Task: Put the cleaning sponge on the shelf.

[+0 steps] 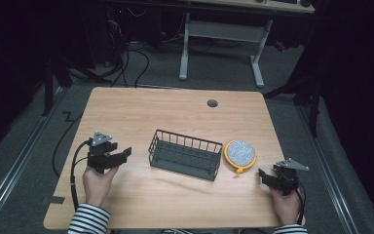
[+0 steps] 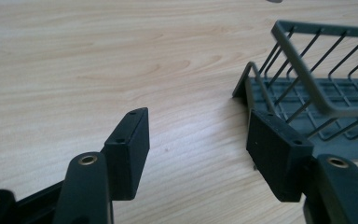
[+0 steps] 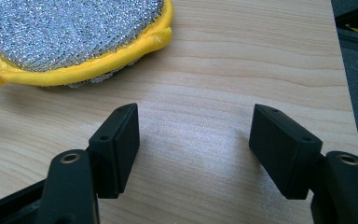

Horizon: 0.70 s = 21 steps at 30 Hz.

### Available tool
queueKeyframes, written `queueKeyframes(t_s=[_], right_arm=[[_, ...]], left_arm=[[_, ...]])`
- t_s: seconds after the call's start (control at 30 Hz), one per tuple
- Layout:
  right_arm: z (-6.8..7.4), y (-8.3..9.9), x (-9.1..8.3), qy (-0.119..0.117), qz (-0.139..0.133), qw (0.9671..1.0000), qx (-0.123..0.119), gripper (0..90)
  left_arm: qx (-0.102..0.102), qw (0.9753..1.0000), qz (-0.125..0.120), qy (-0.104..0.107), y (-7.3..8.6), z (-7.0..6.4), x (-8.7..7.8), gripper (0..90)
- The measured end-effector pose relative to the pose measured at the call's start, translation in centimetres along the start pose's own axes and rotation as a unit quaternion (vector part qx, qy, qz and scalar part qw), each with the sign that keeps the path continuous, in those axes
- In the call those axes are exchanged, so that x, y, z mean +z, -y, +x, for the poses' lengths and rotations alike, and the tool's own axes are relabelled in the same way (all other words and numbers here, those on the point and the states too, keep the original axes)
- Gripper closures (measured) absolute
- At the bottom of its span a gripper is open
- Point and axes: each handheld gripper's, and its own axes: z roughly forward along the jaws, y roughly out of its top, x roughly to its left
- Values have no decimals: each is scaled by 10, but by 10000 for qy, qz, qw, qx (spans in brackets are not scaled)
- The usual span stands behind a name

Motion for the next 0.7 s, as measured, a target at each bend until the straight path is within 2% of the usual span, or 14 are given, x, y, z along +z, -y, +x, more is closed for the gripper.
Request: queueKeyframes(t_s=[0.27,0.5,0.57,0.6,0.7], right_arm=[[0,0,0,0,1,10000,7,335],[0,0,0,1,2,10000,7,336],[0,0,0,0,2,10000,6,335],[0,0,0,1,2,10000,6,336],[0,0,0,1,0,10000,-1,335]], left_arm=[[-264,9996,110,56,21,5,8,392],[-324,9992,218,-30,37,6,13,389],[-369,9990,256,-13,41,7,15,386],[-476,9984,289,49,46,8,17,385],[-493,9981,372,61,52,8,20,381]])
